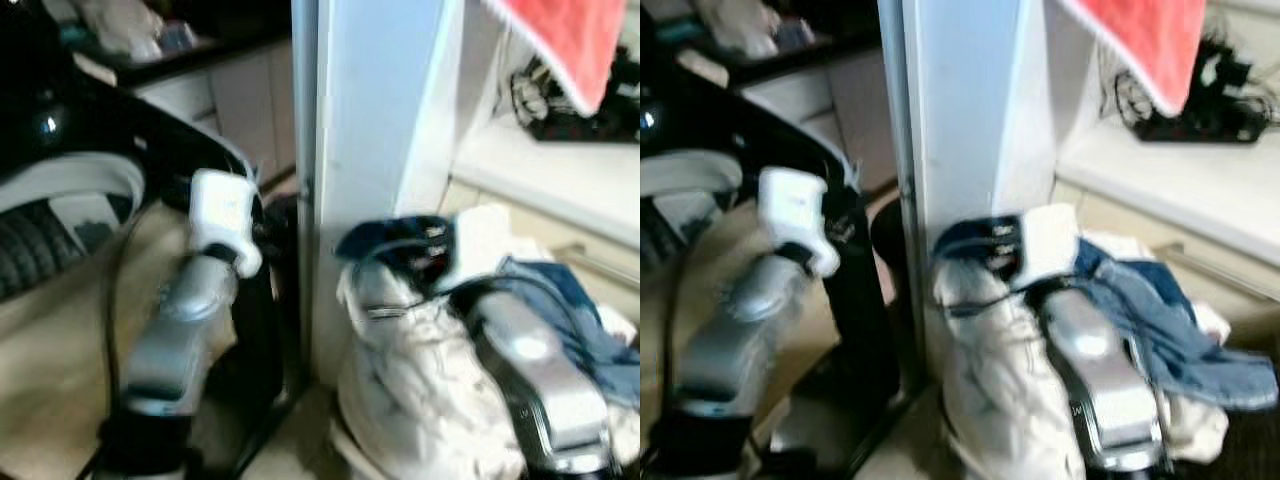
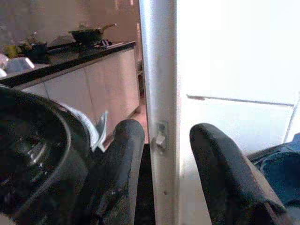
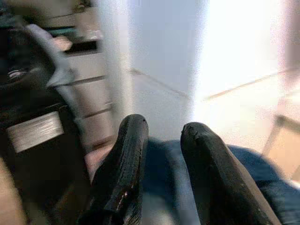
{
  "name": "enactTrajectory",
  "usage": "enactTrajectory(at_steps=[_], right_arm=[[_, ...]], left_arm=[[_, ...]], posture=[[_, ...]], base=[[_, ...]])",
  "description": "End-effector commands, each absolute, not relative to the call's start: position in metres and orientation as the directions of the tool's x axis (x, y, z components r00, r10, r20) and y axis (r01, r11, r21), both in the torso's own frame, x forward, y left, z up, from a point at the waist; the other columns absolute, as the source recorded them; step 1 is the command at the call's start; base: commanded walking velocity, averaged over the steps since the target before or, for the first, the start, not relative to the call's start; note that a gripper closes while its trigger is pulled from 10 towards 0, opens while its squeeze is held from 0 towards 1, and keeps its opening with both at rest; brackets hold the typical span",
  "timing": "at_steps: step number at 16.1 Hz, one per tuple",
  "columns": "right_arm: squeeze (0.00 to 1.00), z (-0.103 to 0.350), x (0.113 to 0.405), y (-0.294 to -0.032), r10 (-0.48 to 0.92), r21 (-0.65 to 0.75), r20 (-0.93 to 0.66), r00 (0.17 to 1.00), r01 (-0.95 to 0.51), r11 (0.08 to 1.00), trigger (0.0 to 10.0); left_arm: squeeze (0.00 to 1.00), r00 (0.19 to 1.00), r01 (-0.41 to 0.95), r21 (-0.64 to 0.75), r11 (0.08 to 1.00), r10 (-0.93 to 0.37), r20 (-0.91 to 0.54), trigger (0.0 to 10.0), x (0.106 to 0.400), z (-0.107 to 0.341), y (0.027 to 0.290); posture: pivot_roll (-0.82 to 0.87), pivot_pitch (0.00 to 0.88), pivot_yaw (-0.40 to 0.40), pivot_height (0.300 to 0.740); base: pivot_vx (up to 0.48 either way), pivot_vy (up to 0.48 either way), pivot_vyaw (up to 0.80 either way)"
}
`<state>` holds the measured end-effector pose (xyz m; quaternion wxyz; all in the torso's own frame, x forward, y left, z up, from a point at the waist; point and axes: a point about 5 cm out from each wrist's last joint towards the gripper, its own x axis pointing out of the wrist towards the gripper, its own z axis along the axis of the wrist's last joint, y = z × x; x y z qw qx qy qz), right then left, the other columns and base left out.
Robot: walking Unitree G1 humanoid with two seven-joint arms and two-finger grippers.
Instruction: Clothes washing
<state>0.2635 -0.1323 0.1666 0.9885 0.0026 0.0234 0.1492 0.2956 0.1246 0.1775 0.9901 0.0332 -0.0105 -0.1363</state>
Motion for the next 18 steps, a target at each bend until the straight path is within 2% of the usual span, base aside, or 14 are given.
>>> enactTrajectory(at_steps=[1,5,10,11,15,18], right_arm=[[0.00,0.170,0.264,-0.126,0.306,0.012,-0.033,0.951,-0.306,0.952,10.0],[0.00,0.167,0.268,-0.136,0.206,0.061,-0.090,0.974,-0.201,0.978,10.0],[0.00,0.166,0.275,-0.151,0.149,0.061,-0.123,0.981,-0.142,0.988,10.0],[1.00,0.166,0.282,-0.162,0.132,0.053,-0.143,0.981,-0.126,0.991,10.0],[1.00,0.159,0.285,-0.177,0.170,-0.007,-0.229,0.958,-0.177,0.984,10.0],[1.00,0.160,0.285,-0.194,0.189,-0.025,-0.291,0.938,-0.205,0.979,10.0]], left_arm=[[0.00,0.971,0.237,0.084,0.968,-0.240,0.021,10.0,0.298,0.182,0.135],[0.00,0.963,0.268,0.107,0.957,-0.269,-0.004,10.0,0.299,0.178,0.132],[0.00,0.951,0.308,0.136,0.942,-0.307,-0.034,10.0,0.296,0.173,0.130],[0.00,0.947,0.321,0.143,0.936,-0.317,-0.046,10.0,0.297,0.171,0.131],[0.00,0.942,0.335,0.158,0.929,-0.331,-0.048,10.0,0.299,0.171,0.131],[0.00,0.889,0.458,0.179,0.871,-0.455,-0.059,10.0,0.292,0.170,0.126]], posture=[[-0.08,0.000,0.018,0.740],[-0.09,0.000,0.029,0.740],[-0.09,0.000,0.027,0.740],[-0.09,0.000,0.028,0.740],[-0.09,0.000,0.023,0.740],[-0.09,0.000,0.020,0.740]], base=[[0.000,0.000,0.00],[0.000,0.000,0.00],[0.000,0.000,0.00],[0.000,0.000,0.00],[0.000,0.000,0.00],[0.000,0.000,0.00]])
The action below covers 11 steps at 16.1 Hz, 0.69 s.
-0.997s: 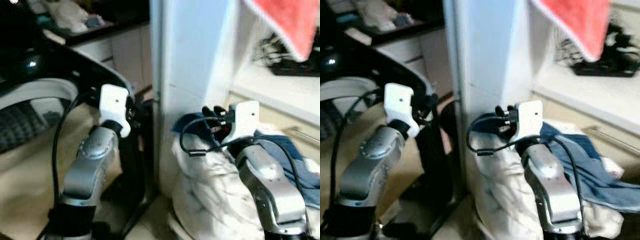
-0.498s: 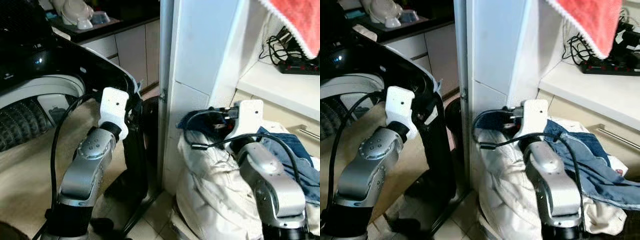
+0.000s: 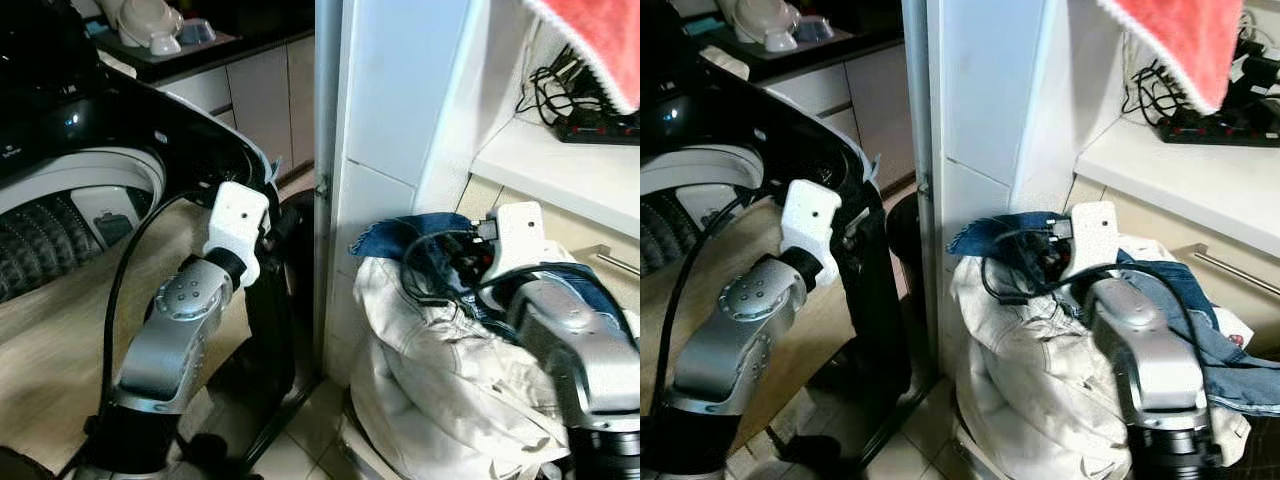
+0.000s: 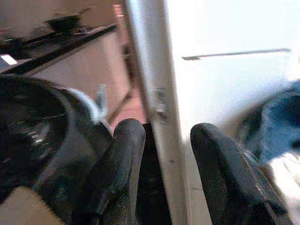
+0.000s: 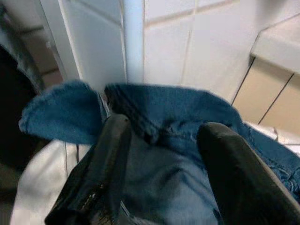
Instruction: Clothes washing
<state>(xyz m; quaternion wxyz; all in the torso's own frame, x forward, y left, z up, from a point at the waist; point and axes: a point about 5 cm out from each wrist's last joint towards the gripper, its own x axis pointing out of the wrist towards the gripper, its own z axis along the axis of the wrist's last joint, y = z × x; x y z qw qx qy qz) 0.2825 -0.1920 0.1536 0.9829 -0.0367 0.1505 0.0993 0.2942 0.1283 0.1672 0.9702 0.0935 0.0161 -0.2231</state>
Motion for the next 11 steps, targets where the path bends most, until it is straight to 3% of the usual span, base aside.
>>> enactTrajectory(at_steps=[1,3,6,9,10,11], right_arm=[[1.00,0.160,0.285,-0.197,0.195,-0.034,-0.301,0.934,-0.214,0.976,10.0],[1.00,0.153,0.277,-0.202,0.272,-0.034,-0.389,0.880,-0.309,0.950,10.0],[1.00,0.140,0.274,-0.209,0.253,-0.070,-0.472,0.845,-0.321,0.944,10.0],[1.00,0.120,0.285,-0.218,0.203,-0.183,-0.514,0.833,-0.337,0.924,10.0],[0.00,0.109,0.293,-0.223,0.199,-0.210,-0.514,0.834,-0.347,0.914,10.0],[0.00,0.105,0.297,-0.225,0.204,-0.213,-0.511,0.835,-0.353,0.911,10.0]], left_arm=[[0.00,0.883,0.468,0.174,0.866,-0.464,-0.065,10.0,0.291,0.169,0.127],[0.00,0.874,0.486,0.164,0.858,-0.480,-0.075,10.0,0.292,0.168,0.130],[0.00,0.811,0.585,0.152,0.796,-0.574,-0.115,10.0,0.287,0.164,0.129],[0.00,0.665,0.746,0.112,0.656,-0.729,-0.163,10.0,0.273,0.164,0.127],[0.00,0.615,0.788,0.121,0.604,-0.761,-0.204,10.0,0.269,0.161,0.130],[0.00,0.604,0.796,0.123,0.592,-0.767,-0.217,10.0,0.268,0.160,0.132]], posture=[[-0.09,0.000,0.017,0.740],[-0.09,0.000,0.021,0.740],[-0.10,0.000,0.026,0.740],[-0.10,0.000,0.036,0.740],[-0.10,0.000,0.042,0.740],[-0.10,0.000,0.042,0.740]], base=[[0.000,0.000,0.00],[0.000,0.000,0.00],[0.000,0.000,0.00],[0.000,0.000,0.00],[0.000,0.000,0.00],[0.000,0.000,0.00]])
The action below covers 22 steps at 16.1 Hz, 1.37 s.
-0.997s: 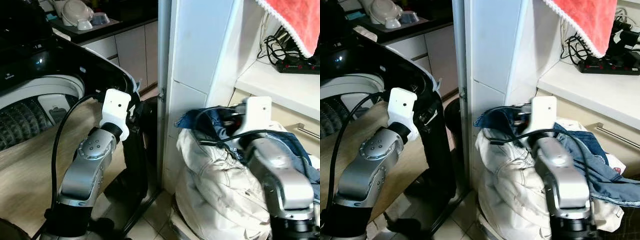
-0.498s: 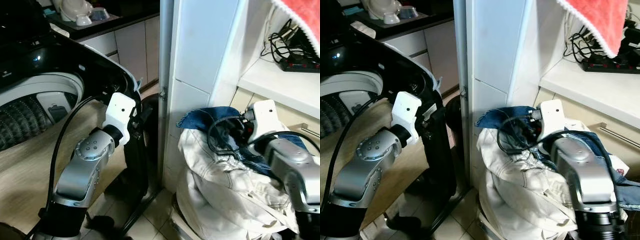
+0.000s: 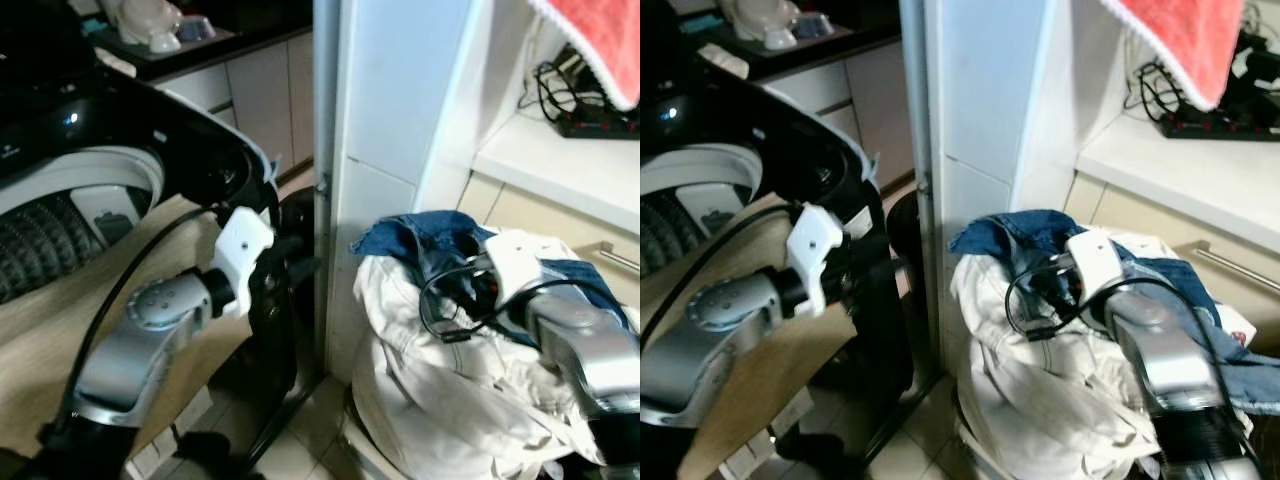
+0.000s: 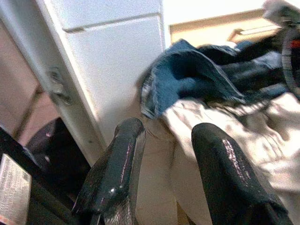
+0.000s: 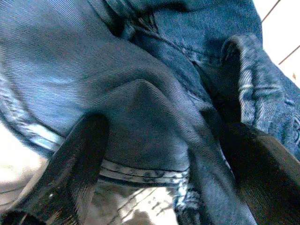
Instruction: Clothes washing
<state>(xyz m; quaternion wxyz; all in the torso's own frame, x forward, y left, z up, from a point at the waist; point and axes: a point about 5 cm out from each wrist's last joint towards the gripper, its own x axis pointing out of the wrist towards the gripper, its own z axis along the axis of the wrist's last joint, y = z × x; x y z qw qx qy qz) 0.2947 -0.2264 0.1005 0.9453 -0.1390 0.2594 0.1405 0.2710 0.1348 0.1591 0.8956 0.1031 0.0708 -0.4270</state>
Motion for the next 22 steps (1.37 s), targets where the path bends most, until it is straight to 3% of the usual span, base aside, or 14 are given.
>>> enactTrajectory(at_steps=[1,3,4,5,6,7,16,22], right_arm=[[0.00,0.098,0.303,-0.227,0.216,-0.200,-0.505,0.836,-0.357,0.912,10.0],[0.00,0.084,0.307,-0.228,0.246,-0.224,-0.544,0.802,-0.421,0.879,10.0],[0.00,0.082,0.308,-0.230,0.244,-0.225,-0.559,0.792,-0.429,0.875,8.9],[0.00,0.083,0.310,-0.230,0.250,-0.212,-0.559,0.790,-0.428,0.879,4.2],[0.00,0.083,0.311,-0.231,0.253,-0.212,-0.554,0.793,-0.428,0.878,1.1],[0.00,0.083,0.313,-0.231,0.264,-0.207,-0.545,0.796,-0.432,0.878,0.0],[0.00,0.073,0.308,-0.235,0.312,-0.190,-0.542,0.780,-0.475,0.859,0.0],[0.00,0.080,0.307,-0.242,0.318,-0.197,-0.538,0.781,-0.483,0.853,0.0]], left_arm=[[0.00,0.603,0.797,0.135,0.589,-0.764,-0.229,10.0,0.269,0.160,0.134],[0.00,0.595,0.803,0.130,0.581,-0.769,-0.233,10.0,0.270,0.160,0.134],[0.00,0.589,0.808,0.134,0.574,-0.773,-0.237,10.0,0.269,0.161,0.134],[0.00,0.589,0.807,0.131,0.576,-0.772,-0.238,10.0,0.268,0.161,0.134],[0.00,0.588,0.808,0.130,0.575,-0.773,-0.237,10.0,0.267,0.162,0.135],[0.00,0.588,0.808,0.127,0.575,-0.774,-0.237,10.0,0.266,0.162,0.136],[0.00,0.543,0.839,0.128,0.529,-0.802,-0.249,10.0,0.263,0.159,0.131],[0.00,0.570,0.821,0.098,0.563,-0.792,-0.218,10.0,0.267,0.162,0.125]], posture=[[-0.10,0.000,0.046,0.740],[-0.10,0.000,0.046,0.740],[-0.08,0.000,0.031,0.740],[-0.08,0.000,0.028,0.740],[-0.08,0.000,0.027,0.740],[-0.07,0.000,0.026,0.740],[-0.07,0.000,0.036,0.740],[-0.09,0.000,0.048,0.740]], base=[[0.000,0.000,0.00],[0.000,0.000,0.00],[0.000,0.000,0.00],[0.000,0.000,0.00],[0.000,0.000,0.00],[0.000,0.000,0.00],[0.000,0.000,0.00],[0.000,0.000,0.00]])
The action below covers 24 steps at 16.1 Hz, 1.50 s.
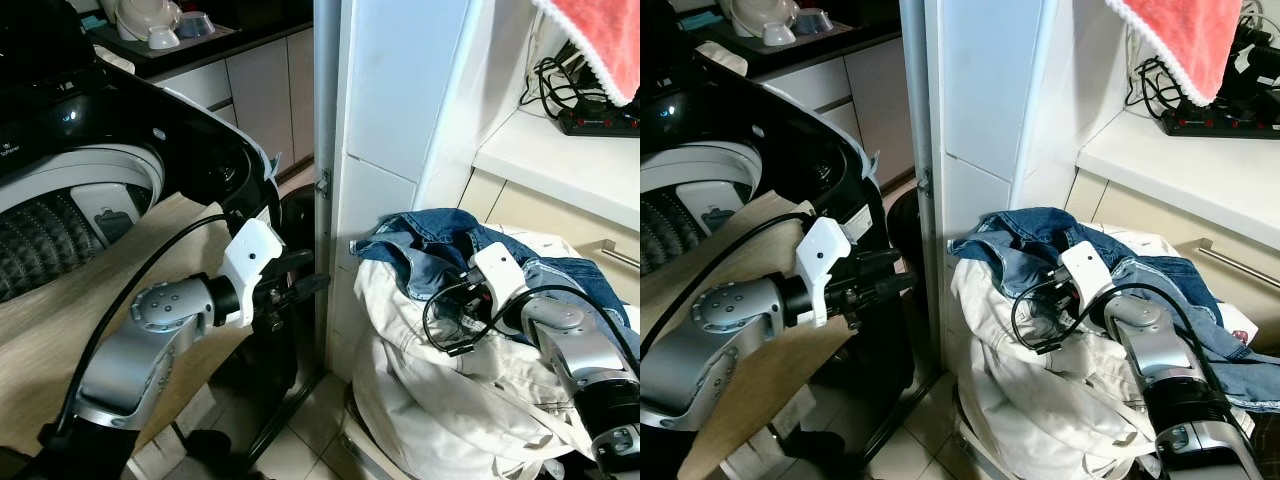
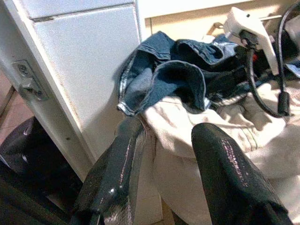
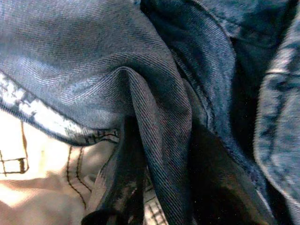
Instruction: Clothes washing
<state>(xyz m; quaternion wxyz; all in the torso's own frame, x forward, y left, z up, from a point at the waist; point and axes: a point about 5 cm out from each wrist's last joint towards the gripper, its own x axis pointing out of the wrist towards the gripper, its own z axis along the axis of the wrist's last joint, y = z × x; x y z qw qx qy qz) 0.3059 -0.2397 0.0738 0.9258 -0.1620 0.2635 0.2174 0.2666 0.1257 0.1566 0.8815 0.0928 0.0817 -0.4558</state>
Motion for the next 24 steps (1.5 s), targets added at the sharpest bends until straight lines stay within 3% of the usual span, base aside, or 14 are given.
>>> enactTrajectory(at_steps=[1,4,5,7,10,12,13,17,20,21,22,24], right_arm=[[0.00,0.084,0.306,-0.245,0.327,-0.181,-0.530,0.783,-0.481,0.858,0.0],[0.00,0.102,0.304,-0.250,0.367,-0.096,-0.449,0.815,-0.452,0.887,0.0],[0.00,0.129,0.301,-0.253,0.434,0.005,-0.329,0.839,-0.458,0.889,0.0],[0.00,0.169,0.289,-0.251,0.567,0.065,-0.173,0.806,-0.565,0.823,0.0],[0.00,0.206,0.272,-0.245,0.688,0.081,-0.066,0.723,-0.683,0.726,0.0],[0.00,0.226,0.260,-0.235,0.761,0.043,-0.062,0.645,-0.760,0.648,0.0],[0.00,0.232,0.258,-0.229,0.785,0.039,-0.050,0.617,-0.784,0.619,0.0],[0.00,0.245,0.251,-0.215,0.826,0.038,-0.019,0.564,-0.825,0.564,0.0],[0.00,0.248,0.247,-0.213,0.836,0.044,-0.002,0.549,-0.835,0.549,0.0],[0.00,0.249,0.246,-0.212,0.841,0.049,0.002,0.541,-0.840,0.540,0.0],[0.00,0.250,0.246,-0.211,0.844,0.051,0.003,0.536,-0.843,0.535,0.0],[0.00,0.252,0.245,-0.210,0.846,0.052,0.011,0.533,-0.845,0.532,0.0]], left_arm=[[0.00,0.564,0.825,0.114,0.553,-0.798,-0.213,10.0,0.266,0.161,0.120],[0.00,0.603,0.797,0.154,0.584,-0.779,-0.169,10.0,0.270,0.164,0.114],[0.00,0.674,0.734,0.176,0.656,-0.735,-0.070,10.0,0.280,0.177,0.112],[0.00,0.695,0.703,0.163,0.692,-0.717,0.047,10.0,0.288,0.197,0.107],[0.00,0.650,0.720,0.178,0.670,-0.742,0.166,10.0,0.290,0.221,0.095],[0.06,0.545,0.801,0.129,0.585,-0.801,0.249,10.0,0.291,0.246,0.072],[1.00,0.485,0.845,0.121,0.520,-0.842,0.235,10.0,0.289,0.247,0.062],[1.00,0.361,0.921,0.108,0.374,-0.924,0.125,10.0,0.282,0.229,0.045],[1.00,0.377,0.917,0.130,0.378,-0.926,0.036,10.0,0.283,0.215,0.048],[0.55,0.391,0.911,0.132,0.390,-0.920,0.018,10.0,0.285,0.210,0.048],[0.00,0.408,0.904,0.140,0.404,-0.913,0.002,10.0,0.288,0.207,0.048],[0.00,0.419,0.898,0.158,0.411,-0.908,-0.022,10.0,0.289,0.203,0.048]], posture=[[-0.10,0.000,0.051,0.740],[-0.10,0.000,0.047,0.740],[-0.10,0.000,0.041,0.740],[-0.10,0.000,0.040,0.740],[-0.12,0.000,0.039,0.740],[-0.12,0.000,0.038,0.740],[-0.12,0.000,0.038,0.740],[-0.13,0.000,0.052,0.740],[-0.13,0.000,0.052,0.740],[-0.13,0.000,0.052,0.740],[-0.13,0.000,0.052,0.740],[-0.13,0.000,0.053,0.740]], base=[[0.000,0.000,0.00],[0.000,0.000,0.00],[0.000,0.000,0.00],[0.000,0.000,0.00],[0.000,0.000,0.00],[0.000,0.000,0.00],[0.000,0.000,0.00],[0.000,0.000,0.00],[0.000,0.000,0.00],[0.000,0.000,0.00],[0.000,0.000,0.00],[0.000,0.000,0.00]])
